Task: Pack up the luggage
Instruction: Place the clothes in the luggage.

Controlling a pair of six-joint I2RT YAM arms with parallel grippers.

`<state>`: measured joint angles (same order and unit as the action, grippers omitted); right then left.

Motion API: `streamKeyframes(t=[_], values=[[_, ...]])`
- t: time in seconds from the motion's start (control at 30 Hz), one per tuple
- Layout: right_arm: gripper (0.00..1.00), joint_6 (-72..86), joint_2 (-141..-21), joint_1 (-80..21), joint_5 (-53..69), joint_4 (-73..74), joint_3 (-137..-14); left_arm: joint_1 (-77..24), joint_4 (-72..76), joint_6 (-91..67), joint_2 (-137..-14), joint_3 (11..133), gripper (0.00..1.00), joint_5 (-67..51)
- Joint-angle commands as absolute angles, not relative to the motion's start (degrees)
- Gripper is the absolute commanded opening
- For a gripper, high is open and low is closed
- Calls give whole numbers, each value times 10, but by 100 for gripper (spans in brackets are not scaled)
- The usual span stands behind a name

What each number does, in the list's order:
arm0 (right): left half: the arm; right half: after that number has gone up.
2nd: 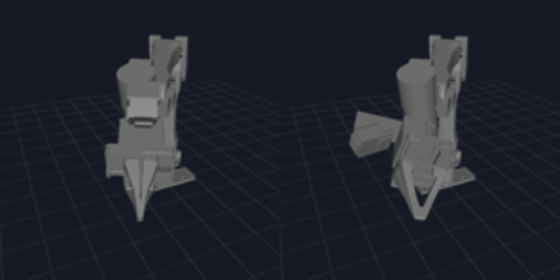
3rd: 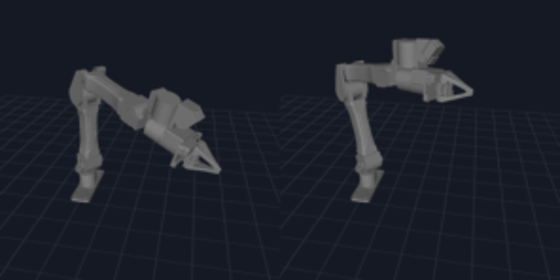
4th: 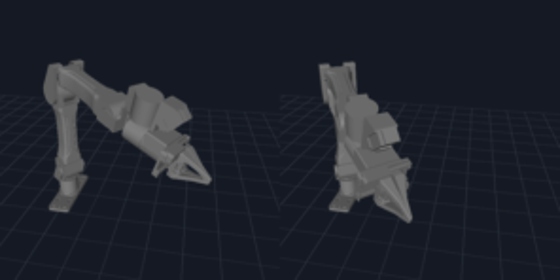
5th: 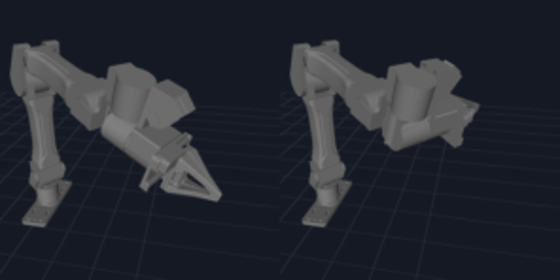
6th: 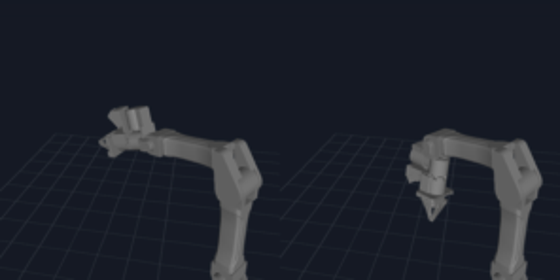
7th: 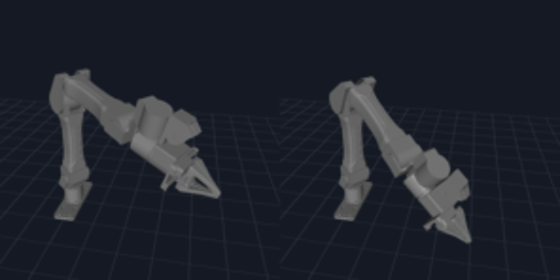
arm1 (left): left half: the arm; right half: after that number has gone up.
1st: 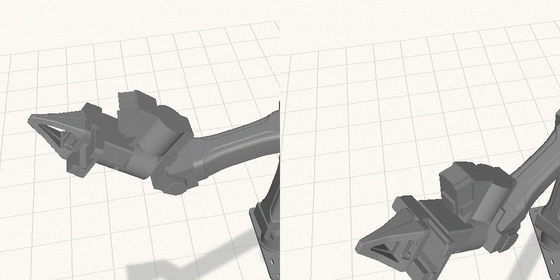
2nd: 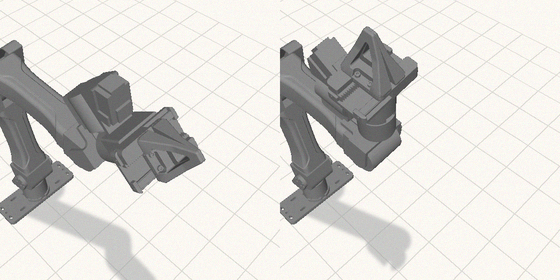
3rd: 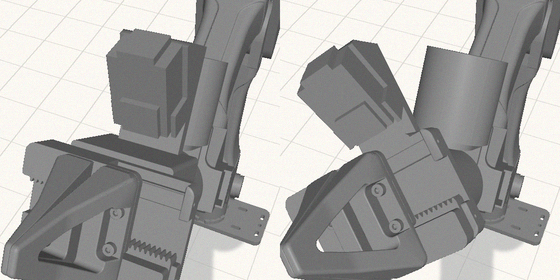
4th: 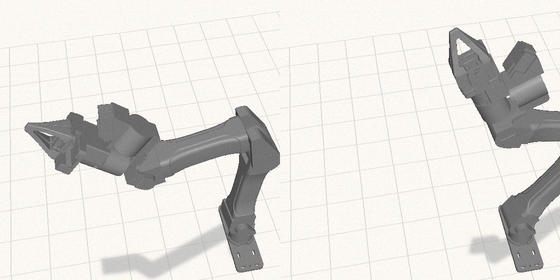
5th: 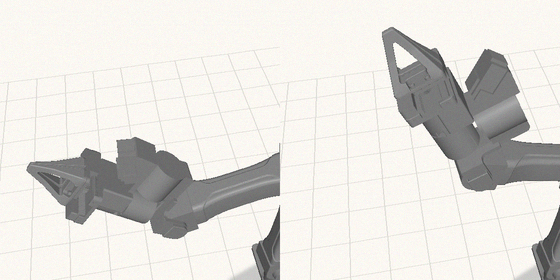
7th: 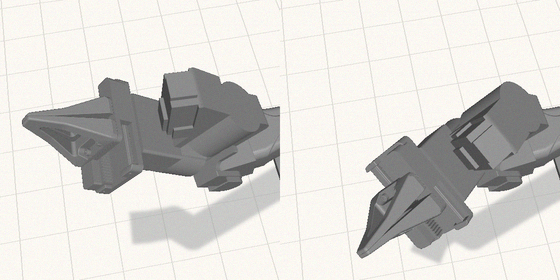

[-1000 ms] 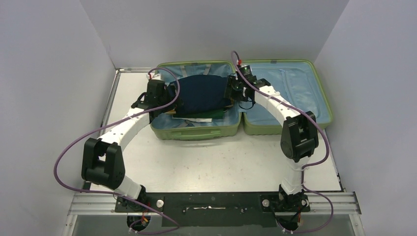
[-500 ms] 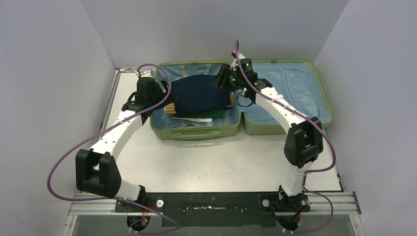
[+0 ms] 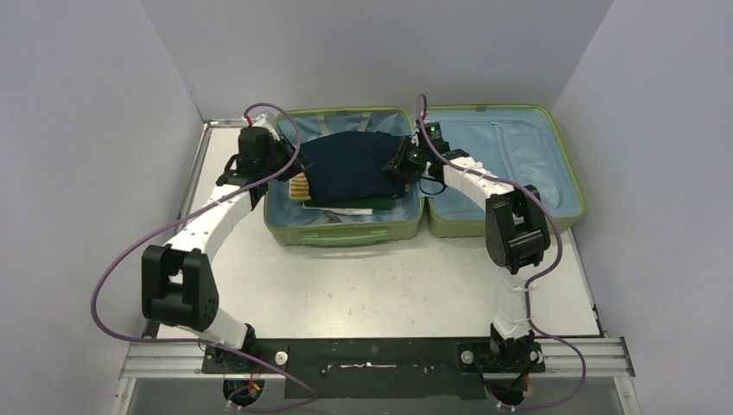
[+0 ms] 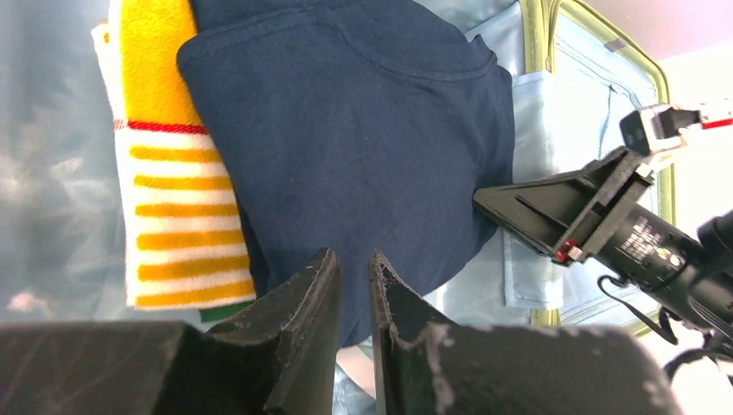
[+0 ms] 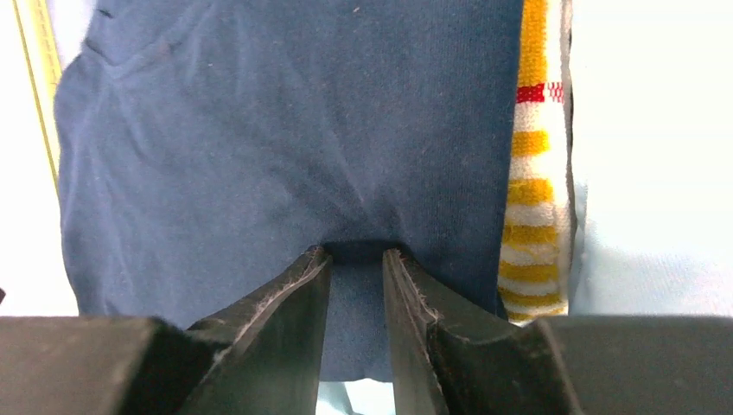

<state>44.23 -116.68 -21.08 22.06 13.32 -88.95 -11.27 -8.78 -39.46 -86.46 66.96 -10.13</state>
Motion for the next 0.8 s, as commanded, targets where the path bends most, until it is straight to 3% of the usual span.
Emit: streamKeyframes(t=[0.0, 0.33, 0.53, 0.63, 0.77], values=[[33, 444, -1108, -217, 204, 112, -898, -120, -52, -391, -916, 731, 16, -126], [41, 433, -1024, -236, 206, 105, -863, -120, -118, -376, -1033, 743, 4, -82], [43, 427, -992, -235, 215, 104, -854, -102, -122, -370, -1016, 728, 0, -81], [44, 421, -973, -237, 212, 106, -858, -96, -110, -366, -964, 747, 7, -74], [45, 403, -943, -244, 190, 113, -853, -98, -79, -367, -892, 761, 31, -58]])
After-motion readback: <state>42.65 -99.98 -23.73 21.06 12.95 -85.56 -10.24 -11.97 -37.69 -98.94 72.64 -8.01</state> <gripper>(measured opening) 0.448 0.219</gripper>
